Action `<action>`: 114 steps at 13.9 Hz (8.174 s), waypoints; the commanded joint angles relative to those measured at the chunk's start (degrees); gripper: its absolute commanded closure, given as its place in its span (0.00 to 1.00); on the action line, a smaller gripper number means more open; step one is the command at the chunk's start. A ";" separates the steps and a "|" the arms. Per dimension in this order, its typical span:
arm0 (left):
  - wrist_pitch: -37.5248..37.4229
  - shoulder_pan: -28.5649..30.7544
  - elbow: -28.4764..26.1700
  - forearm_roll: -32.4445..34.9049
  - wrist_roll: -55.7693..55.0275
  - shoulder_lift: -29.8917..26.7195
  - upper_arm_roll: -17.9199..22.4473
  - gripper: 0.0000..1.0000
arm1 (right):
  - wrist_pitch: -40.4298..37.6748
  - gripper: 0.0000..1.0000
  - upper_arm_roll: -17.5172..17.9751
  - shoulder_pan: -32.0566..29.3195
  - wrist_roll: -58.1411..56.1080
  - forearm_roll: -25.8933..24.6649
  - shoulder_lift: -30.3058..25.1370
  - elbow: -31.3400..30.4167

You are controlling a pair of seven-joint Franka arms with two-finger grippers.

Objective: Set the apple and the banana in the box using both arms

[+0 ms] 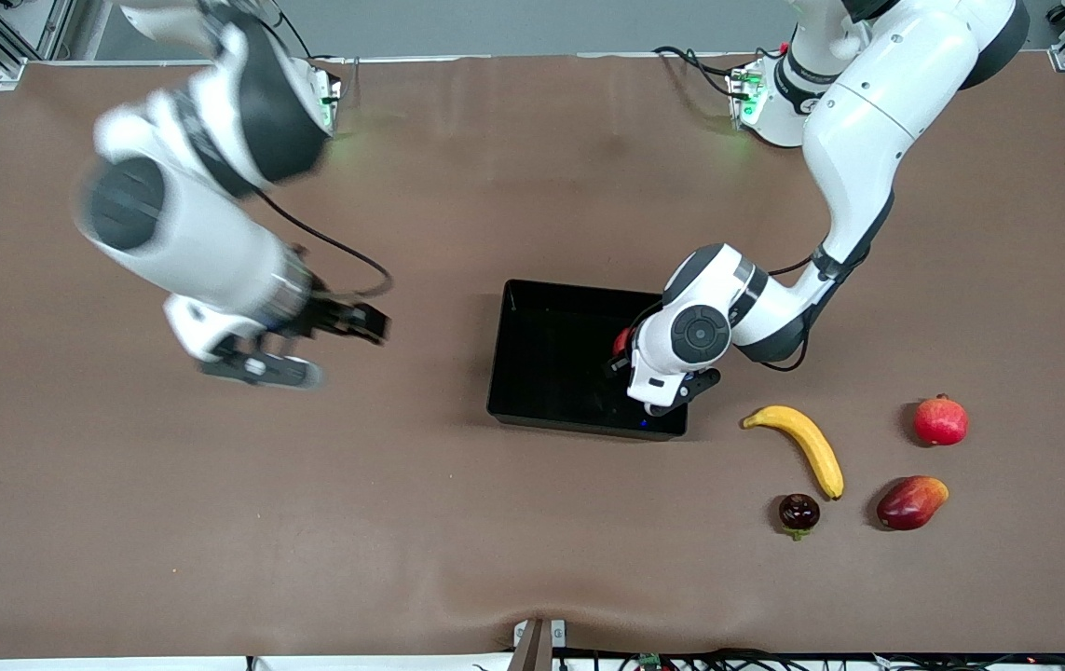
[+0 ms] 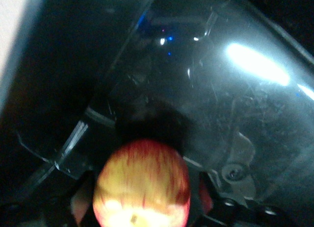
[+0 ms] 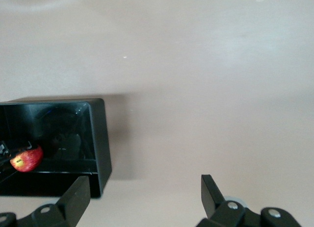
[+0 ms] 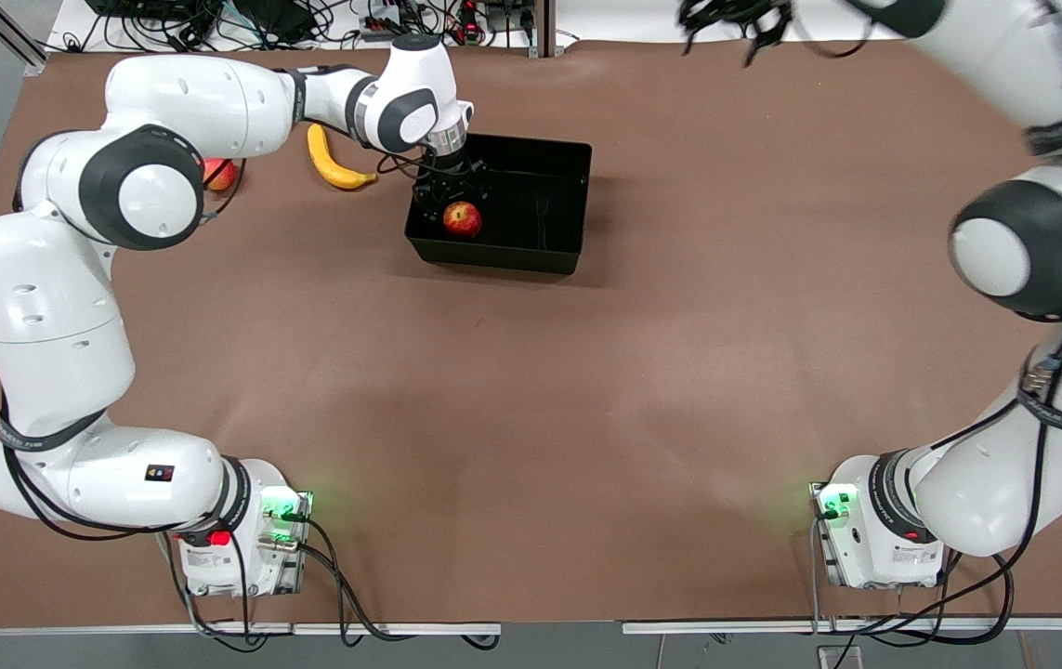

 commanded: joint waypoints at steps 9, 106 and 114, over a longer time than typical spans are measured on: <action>-17.64 10.08 7.99 1.77 15.59 -15.45 0.63 0.00 | -9.70 0.00 10.39 -26.57 -26.75 -11.76 -9.96 0.38; -21.55 19.67 15.19 -2.88 22.66 -23.79 -5.35 0.00 | -6.45 0.00 10.30 -31.07 -30.30 -9.14 -18.23 -13.86; -29.76 20.24 14.84 -9.22 48.63 -35.92 6.05 0.00 | -6.36 0.00 10.30 -31.16 -30.30 -9.14 -18.22 -13.59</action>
